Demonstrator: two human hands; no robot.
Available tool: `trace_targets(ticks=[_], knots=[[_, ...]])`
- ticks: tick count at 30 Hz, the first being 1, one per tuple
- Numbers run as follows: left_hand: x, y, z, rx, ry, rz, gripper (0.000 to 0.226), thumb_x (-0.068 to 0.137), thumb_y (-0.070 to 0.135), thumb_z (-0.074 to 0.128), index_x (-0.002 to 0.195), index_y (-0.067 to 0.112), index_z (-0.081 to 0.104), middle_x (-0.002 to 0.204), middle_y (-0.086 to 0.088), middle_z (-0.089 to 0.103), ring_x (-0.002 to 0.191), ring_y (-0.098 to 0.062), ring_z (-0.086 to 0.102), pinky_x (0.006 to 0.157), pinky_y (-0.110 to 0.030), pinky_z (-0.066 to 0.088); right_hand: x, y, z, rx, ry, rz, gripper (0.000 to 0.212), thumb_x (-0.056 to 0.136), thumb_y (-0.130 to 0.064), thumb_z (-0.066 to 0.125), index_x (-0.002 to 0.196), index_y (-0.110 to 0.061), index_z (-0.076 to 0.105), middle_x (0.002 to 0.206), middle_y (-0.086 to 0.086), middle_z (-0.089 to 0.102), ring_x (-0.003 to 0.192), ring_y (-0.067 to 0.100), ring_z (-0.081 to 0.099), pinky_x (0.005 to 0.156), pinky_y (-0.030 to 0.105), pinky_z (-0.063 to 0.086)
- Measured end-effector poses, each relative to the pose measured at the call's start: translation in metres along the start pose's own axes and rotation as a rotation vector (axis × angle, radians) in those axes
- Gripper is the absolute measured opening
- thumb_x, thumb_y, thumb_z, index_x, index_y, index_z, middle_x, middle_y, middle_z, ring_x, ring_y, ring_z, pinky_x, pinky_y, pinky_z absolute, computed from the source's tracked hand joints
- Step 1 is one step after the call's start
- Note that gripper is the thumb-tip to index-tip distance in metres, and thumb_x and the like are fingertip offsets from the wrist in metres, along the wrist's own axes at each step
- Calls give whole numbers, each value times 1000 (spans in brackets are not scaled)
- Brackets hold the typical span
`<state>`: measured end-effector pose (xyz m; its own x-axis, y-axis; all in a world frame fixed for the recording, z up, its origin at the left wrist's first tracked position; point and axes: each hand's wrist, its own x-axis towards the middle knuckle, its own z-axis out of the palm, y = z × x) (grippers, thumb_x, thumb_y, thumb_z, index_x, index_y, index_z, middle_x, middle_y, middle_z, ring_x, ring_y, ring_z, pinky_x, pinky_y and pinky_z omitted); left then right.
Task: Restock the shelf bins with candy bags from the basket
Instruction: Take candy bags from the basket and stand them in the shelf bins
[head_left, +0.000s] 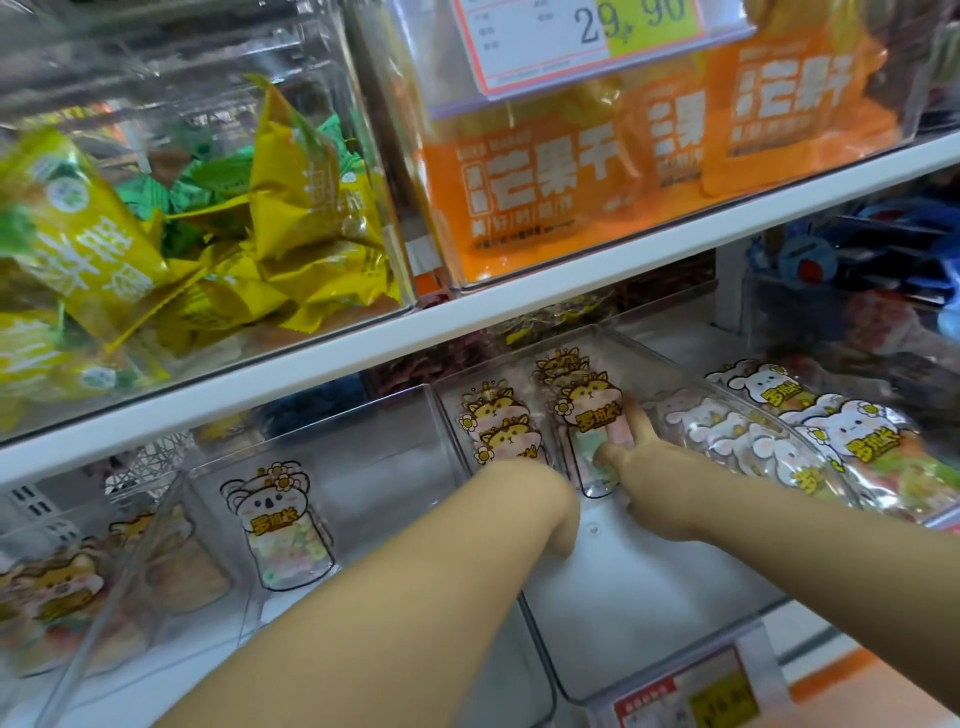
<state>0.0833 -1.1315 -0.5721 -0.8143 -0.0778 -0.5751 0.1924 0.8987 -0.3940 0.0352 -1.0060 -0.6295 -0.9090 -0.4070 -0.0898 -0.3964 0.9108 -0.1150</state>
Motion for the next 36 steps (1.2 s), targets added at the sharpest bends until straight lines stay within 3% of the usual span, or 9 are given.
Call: trace_targets(ticks=[2,5,7,9,13,16,22,28,36], knots=[[-7,-9,-8,-32,140,47,36,99,30,53,130,12,59,123,-8,61,103,-29,59,85,-38,51,-7,-4,-5,38,22,-40,50,88,-10,59,134,-23,44,156,17,-6,117,40,59,98,43,50],[-16,-26,-16,-137,421,-38,15,93,24,58,101,14,65,98,-6,62,83,-25,60,70,-33,48,-13,-12,-13,77,147,-97,43,90,-18,62,130,-24,48,144,13,17,89,28,61,82,34,52],[-18,-43,-17,-191,592,-201,27,93,27,62,118,15,60,112,-6,59,101,-25,60,82,-35,46,-15,-21,-18,82,105,-172,40,92,-23,62,131,-27,52,138,9,27,88,26,55,83,32,50],[-15,-61,-15,-289,673,-287,55,90,30,63,141,18,45,138,-6,50,130,-28,48,108,-44,36,-12,-28,-16,124,-53,-251,47,93,-27,65,137,-32,51,135,7,32,100,29,58,97,36,49],[-10,-77,-6,-403,444,-277,47,94,27,54,141,21,49,145,-4,50,134,-25,45,106,-42,32,-5,-36,-6,49,-265,-322,71,95,-25,62,155,-38,27,145,10,25,124,37,53,109,41,41],[-7,-76,-7,-334,426,-297,49,93,24,52,142,23,47,148,-7,40,139,-30,38,117,-66,14,-4,-38,1,48,-282,-324,79,96,-20,59,156,-42,14,150,11,19,135,40,42,111,45,40],[-9,-76,-10,-248,369,-316,52,93,22,48,144,24,45,148,-13,33,143,-36,28,114,-74,2,-8,-42,7,-31,-277,-353,88,97,-18,55,156,-44,-5,161,15,11,146,41,25,114,50,35],[-10,-71,-5,-347,519,-357,52,89,23,53,141,25,49,143,-7,45,137,-29,39,116,-61,20,-9,-41,4,-67,-259,-337,89,96,-16,54,155,-46,-6,163,13,12,146,39,26,111,51,39],[-59,-49,25,-751,673,-223,54,94,56,56,141,31,50,144,-5,52,131,-30,50,109,-47,41,-62,-32,-33,37,-138,-323,77,98,-25,56,157,-42,9,156,9,32,134,31,46,107,41,42]])
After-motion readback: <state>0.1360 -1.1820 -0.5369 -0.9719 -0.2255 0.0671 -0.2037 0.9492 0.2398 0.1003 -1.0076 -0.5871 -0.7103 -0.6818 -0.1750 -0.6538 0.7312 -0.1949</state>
